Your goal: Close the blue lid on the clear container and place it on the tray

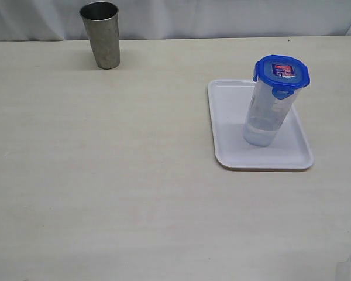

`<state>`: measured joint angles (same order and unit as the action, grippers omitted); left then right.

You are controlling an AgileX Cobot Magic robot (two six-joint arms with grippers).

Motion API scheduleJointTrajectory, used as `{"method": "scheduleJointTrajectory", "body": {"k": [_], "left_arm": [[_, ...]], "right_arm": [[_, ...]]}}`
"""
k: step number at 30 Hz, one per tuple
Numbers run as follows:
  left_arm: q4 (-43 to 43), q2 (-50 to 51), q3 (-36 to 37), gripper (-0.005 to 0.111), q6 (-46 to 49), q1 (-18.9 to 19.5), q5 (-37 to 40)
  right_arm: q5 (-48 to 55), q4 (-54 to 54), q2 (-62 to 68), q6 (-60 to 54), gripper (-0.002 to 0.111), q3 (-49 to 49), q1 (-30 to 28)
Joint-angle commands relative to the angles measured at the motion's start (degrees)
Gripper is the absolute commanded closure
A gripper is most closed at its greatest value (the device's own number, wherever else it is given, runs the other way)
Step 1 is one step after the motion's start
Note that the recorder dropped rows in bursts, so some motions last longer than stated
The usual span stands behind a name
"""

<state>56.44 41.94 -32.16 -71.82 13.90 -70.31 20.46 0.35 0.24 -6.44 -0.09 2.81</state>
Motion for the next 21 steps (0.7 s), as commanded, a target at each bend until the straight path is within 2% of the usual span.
{"method": "scheduleJointTrajectory", "body": {"k": [1,2,4,6,9,15,21], "left_arm": [[-33.5,-0.4,0.1,0.014,-0.5,0.0,0.3],[-41.9,-0.5,0.1,0.014,-0.5,0.0,0.3],[-53.3,-1.0,0.1,0.014,-0.5,0.0,0.3],[-57.1,-2.3,0.1,0.014,-0.5,0.0,2.5],[-55.6,-6.5,2.7,0.014,-0.5,0.0,8.5],[-53.7,-15.1,12.5,0.014,-0.5,0.0,11.8],[-54.0,-22.0,19.5,0.014,-0.5,0.0,20.5]], "right_arm": [[-0.7,0.2,-0.2,-0.2,0.104,0.1,-0.2],[-0.7,0.2,-0.2,-0.2,0.104,0.1,-0.2],[-0.7,0.2,-0.2,-0.2,0.104,0.1,-0.2],[-0.7,0.2,-0.2,-0.2,0.104,0.1,-0.2],[-0.7,0.2,-0.2,-0.2,0.104,0.1,-0.2],[-0.7,0.2,-0.2,-0.2,0.104,0.1,-0.2],[-0.7,0.2,-0.2,-0.2,0.104,0.1,-0.2]]}}
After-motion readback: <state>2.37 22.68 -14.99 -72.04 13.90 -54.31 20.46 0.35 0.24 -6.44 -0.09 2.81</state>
